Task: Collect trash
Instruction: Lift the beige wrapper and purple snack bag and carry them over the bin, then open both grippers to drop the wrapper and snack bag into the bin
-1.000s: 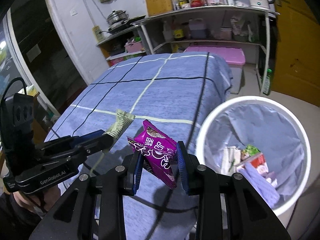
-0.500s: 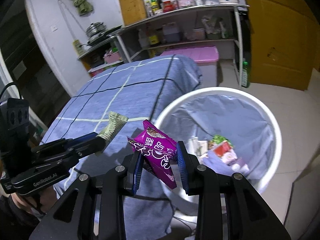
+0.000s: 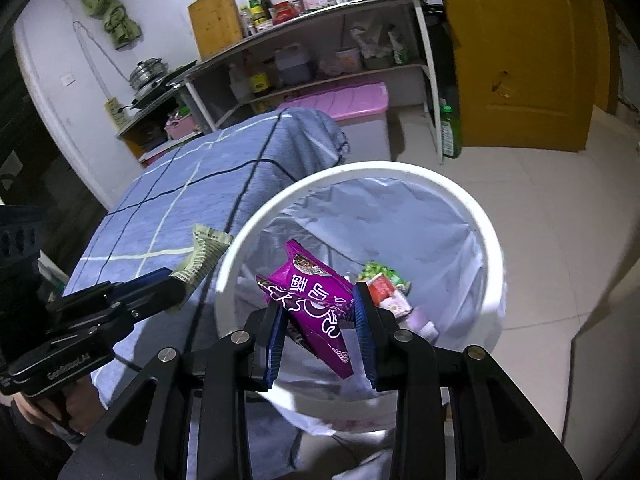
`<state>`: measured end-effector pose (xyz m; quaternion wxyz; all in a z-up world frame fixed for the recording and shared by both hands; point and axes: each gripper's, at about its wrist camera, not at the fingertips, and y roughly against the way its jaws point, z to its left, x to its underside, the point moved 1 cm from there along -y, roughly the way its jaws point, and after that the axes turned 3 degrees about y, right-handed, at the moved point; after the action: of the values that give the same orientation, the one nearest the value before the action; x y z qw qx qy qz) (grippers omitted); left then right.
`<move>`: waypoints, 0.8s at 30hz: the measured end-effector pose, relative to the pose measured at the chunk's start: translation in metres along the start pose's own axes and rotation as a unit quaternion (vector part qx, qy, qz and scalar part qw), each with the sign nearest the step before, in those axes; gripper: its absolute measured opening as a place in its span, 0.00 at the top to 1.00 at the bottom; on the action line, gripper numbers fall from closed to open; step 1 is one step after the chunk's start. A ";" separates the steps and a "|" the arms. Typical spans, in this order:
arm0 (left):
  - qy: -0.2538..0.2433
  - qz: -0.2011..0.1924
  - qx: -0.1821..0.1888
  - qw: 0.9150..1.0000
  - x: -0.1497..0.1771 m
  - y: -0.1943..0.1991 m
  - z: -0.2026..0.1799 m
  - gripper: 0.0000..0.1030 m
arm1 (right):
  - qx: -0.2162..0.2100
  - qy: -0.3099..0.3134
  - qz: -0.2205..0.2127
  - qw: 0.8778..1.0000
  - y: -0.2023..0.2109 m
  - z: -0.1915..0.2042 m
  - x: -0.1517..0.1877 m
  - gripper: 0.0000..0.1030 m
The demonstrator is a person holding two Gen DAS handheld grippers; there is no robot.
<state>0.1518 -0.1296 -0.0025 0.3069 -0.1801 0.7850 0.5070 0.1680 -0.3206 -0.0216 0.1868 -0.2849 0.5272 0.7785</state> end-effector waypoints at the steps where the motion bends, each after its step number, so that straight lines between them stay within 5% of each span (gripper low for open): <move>1: -0.001 0.002 0.001 1.000 0.000 -0.003 -0.001 0.78 | 0.001 -0.001 0.001 1.000 -0.001 -0.002 0.000 0.68; 24: -0.003 0.037 0.005 0.999 -0.006 -0.044 -0.009 0.74 | 0.023 -0.001 0.026 0.999 -0.032 -0.027 -0.002 0.56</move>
<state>0.1795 -0.1558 -0.0258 0.2916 -0.1476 0.7928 0.5145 0.1948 -0.3338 -0.0508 0.1730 -0.2660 0.5523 0.7709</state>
